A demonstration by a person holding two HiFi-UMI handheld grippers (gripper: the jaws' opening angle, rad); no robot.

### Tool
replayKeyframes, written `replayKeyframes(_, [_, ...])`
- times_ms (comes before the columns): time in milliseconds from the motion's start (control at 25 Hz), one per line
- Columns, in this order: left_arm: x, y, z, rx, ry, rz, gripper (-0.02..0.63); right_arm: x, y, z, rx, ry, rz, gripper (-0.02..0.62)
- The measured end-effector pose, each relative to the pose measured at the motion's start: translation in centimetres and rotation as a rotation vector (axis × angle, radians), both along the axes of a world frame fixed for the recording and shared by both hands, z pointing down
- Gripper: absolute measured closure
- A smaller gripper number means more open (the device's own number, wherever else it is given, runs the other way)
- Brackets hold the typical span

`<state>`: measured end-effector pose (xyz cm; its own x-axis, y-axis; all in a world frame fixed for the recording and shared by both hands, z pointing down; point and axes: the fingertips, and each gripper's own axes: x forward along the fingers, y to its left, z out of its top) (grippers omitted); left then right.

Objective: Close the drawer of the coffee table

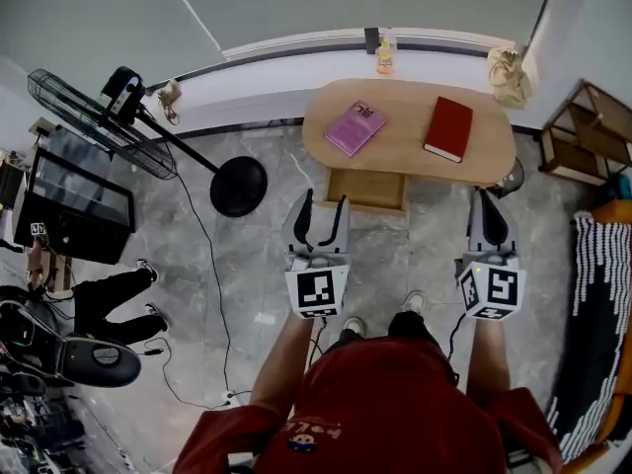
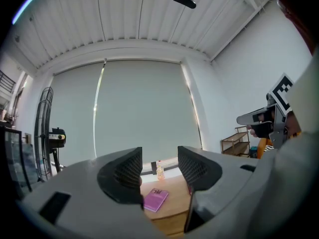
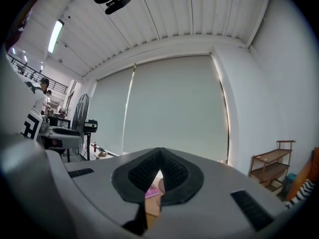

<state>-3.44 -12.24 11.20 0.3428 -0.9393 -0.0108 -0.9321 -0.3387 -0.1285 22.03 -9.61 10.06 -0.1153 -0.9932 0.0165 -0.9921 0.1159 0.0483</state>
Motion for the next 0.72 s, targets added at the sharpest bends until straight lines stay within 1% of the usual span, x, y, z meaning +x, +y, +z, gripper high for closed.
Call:
replayKeyframes(80, [2.0, -0.9, -0.9, 0.043, 0.003, -0.021, 0.396, 2.3, -1.3, 0.0, 0.004, -0.016, -0.007, 0.598])
replayKeyframes(160, [4.0, -1.6, -1.4, 0.062, 0.003, -0.033, 0.396, 4.5, -2.4, 0.1, 0.002, -0.041, -0.013, 0.598])
replayKeyframes(280, [6.6, -2.7, -1.1, 0.056, -0.003, -0.040, 0.396, 7.4, -4.0, 0.7, -0.002, -0.066, -0.015, 0.598])
replayKeyframes(360, [7.9, -3.4, -0.2, 0.030, -0.015, -0.053, 0.396, 8.9, -4.9, 1.3, -0.005, -0.076, -0.023, 0.598])
replayKeyframes(480, [9.0, -4.2, 0.9, -0.003, -0.016, -0.070, 0.396, 10.2, -6.1, 2.4, -0.020, -0.083, -0.037, 0.598])
replayKeyframes(600, [9.8, -4.8, 0.7, 0.010, -0.026, -0.072, 0.396, 10.6, -7.2, 3.3, -0.044, -0.087, -0.046, 0.598])
replayKeyframes(720, [9.7, -5.4, 1.4, 0.009, -0.032, -0.067, 0.396, 10.2, -7.6, 3.7, -0.054, -0.096, -0.050, 0.598])
